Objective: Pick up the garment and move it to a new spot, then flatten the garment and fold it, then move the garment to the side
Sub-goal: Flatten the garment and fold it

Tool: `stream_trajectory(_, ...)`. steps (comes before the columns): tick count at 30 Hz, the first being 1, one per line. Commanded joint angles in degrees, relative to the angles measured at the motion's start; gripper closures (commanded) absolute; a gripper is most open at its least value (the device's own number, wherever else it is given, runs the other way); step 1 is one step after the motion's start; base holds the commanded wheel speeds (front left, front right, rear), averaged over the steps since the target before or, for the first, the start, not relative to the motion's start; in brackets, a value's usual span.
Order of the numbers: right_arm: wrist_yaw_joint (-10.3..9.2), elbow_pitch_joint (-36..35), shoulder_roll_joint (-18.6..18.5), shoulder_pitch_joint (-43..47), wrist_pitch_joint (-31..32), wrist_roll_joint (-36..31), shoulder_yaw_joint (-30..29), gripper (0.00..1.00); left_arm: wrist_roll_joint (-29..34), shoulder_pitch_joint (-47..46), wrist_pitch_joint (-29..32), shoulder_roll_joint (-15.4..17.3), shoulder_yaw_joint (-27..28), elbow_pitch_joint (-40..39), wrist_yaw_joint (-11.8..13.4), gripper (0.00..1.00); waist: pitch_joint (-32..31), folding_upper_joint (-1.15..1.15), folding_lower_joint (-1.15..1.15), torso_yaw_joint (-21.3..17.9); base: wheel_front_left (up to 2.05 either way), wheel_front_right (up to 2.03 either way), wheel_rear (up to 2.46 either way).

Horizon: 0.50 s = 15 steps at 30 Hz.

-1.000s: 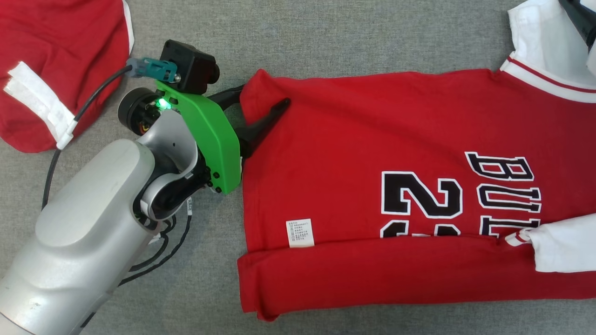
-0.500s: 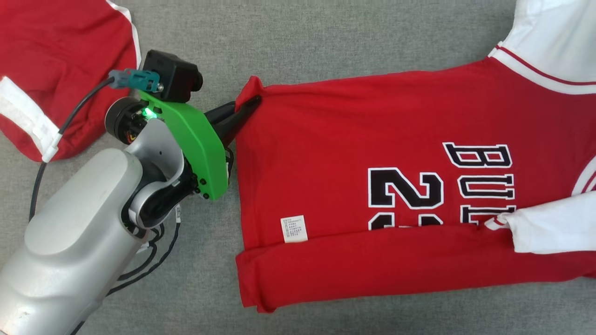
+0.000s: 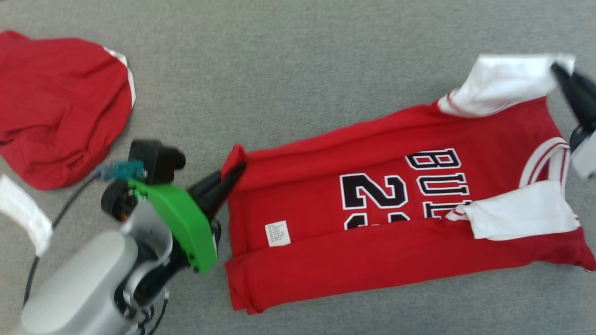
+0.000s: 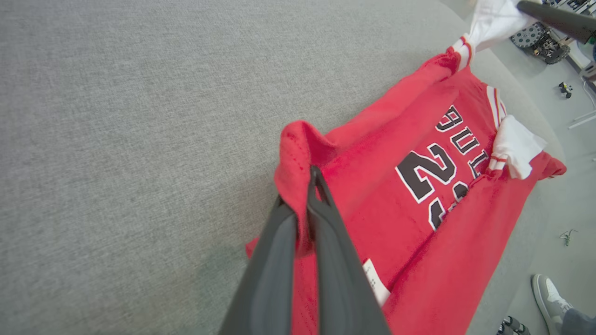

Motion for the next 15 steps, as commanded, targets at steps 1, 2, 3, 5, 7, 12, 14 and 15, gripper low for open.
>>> stream_trajectory(1,-0.02,-0.9,0.2,3.2,-0.8,0.5,-0.4,1.00,-0.1,2.5,-0.8,1.0,0.1,-1.3,0.9,1.00,-3.7,0.00,0.00,-3.6,0.00,0.00,0.00)
stream_trajectory(2,-0.02,-1.7,0.3,5.5,-1.2,0.5,-0.8,1.00,0.3,4.1,-1.3,1.7,-0.3,-2.6,1.6,1.00,-4.2,0.00,0.00,-4.0,0.00,0.00,0.00)
stream_trajectory(3,-0.02,-2.2,0.7,7.3,-1.4,0.4,-1.0,1.00,0.7,5.3,-1.6,2.2,-0.6,-3.5,2.1,1.00,-4.6,0.00,0.00,-4.2,0.00,0.00,0.00)
stream_trajectory(5,-0.01,-3.1,2.1,10.4,-1.7,0.0,-1.2,1.00,0.8,8.3,-2.6,2.5,-1.2,-4.9,3.4,1.00,-5.3,0.00,0.00,-5.0,0.00,0.00,0.00)
stream_trajectory(7,-0.01,-3.6,3.5,12.4,-1.6,-0.4,-0.9,1.00,0.6,10.7,-3.8,2.7,-1.3,-6.1,4.5,1.00,-5.5,0.00,0.00,-5.8,0.00,0.00,0.00)
stream_trajectory(12,-0.01,-2.5,7.2,14.3,-1.4,-2.1,0.1,1.00,1.4,14.8,-5.8,3.5,-1.9,-6.9,6.1,1.00,-5.5,0.00,0.00,-6.7,0.00,0.00,0.00)
stream_trajectory(14,-0.01,-1.9,8.0,14.3,-1.5,-2.4,0.0,1.00,1.3,15.6,-6.5,3.4,-1.9,-7.2,6.4,1.00,-5.5,0.00,0.00,-6.5,0.00,0.00,0.00)
stream_trajectory(15,-0.01,-1.6,8.2,14.4,-1.7,-2.6,-0.1,1.00,1.3,15.8,-6.8,3.3,-1.9,-7.3,6.4,1.00,-5.6,0.00,0.00,-6.3,0.00,0.00,0.00)
